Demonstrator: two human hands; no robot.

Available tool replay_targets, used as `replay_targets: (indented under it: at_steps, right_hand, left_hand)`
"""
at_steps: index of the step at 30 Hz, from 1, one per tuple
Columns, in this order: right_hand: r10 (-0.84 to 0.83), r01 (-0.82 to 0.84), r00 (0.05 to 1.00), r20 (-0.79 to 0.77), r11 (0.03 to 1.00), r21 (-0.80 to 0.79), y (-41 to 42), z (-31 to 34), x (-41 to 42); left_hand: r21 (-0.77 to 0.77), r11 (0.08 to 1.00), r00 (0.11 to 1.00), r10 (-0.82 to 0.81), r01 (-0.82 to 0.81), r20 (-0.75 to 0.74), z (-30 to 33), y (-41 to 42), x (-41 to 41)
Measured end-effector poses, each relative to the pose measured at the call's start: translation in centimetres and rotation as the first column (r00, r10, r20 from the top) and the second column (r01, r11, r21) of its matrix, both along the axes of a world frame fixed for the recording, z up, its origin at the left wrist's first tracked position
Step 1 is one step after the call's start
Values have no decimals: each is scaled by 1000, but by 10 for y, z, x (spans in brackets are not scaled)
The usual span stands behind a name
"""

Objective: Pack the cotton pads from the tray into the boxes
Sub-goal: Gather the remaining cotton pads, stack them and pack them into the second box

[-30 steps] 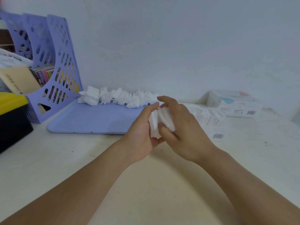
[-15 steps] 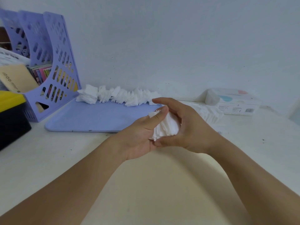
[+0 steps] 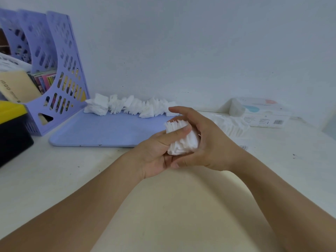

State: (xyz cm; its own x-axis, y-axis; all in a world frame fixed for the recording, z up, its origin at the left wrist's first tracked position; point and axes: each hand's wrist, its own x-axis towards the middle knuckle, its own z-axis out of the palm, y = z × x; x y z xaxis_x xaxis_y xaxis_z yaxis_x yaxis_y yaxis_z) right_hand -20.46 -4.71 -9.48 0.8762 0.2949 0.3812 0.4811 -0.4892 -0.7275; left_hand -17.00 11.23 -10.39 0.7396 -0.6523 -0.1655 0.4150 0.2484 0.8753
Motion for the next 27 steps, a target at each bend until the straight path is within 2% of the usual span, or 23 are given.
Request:
replay_targets:
  at_steps: [5,7,9,13,15,17,20,22,24,25,26,27]
  right_hand:
    - [-62,66,994,86,997,-39,14,-8,-1]
    - [-59,68,994,91,992,-104,20,-11,-3]
    - [-13,17,1000,27,990,-139,17,-9,-6]
    - [110,-108,977,-182,994,19,-3,13,-10]
    - [154,-129,963,-222,984,122,-12,20,-10]
    - [140,-111,967,-215,984,141,-20,22,-6]
    - [110,-98,972,-209,993,66,-25,17,-1]
    - [56,-42,983,-177,996,79,-24,14,3]
    - [-67,86,994,-90,971,225,-24,14,7]
    - [-122,141,990,-78,922,360,-27,15,9]
    - [-157,185,983,-98,843,505,-32,18,11]
    - [-171,217,976,-134,742,634,-38,21,13]
  left_hand:
    - [-95,994,998,-60,59,-13,0,-2,-6]
    - [-62,993,995,-94,96,22,-3,-2,-8]
    - [-23,991,991,-127,129,52,-4,-2,-8]
    - [-43,970,967,-235,240,99,-3,2,1]
    - [-118,944,951,-303,308,58,-2,4,6]
    - [-146,937,948,-313,318,53,-3,3,11]
    - [-74,967,967,-235,242,96,-3,1,12]
    - [-17,978,971,-202,206,126,1,0,10]
    - [30,995,972,-96,91,215,0,-2,13]
    - [69,997,946,12,-36,325,-4,-3,18]
    - [124,968,853,127,-219,506,-10,-2,24]
    - [166,893,668,179,-419,722,-16,-1,28]
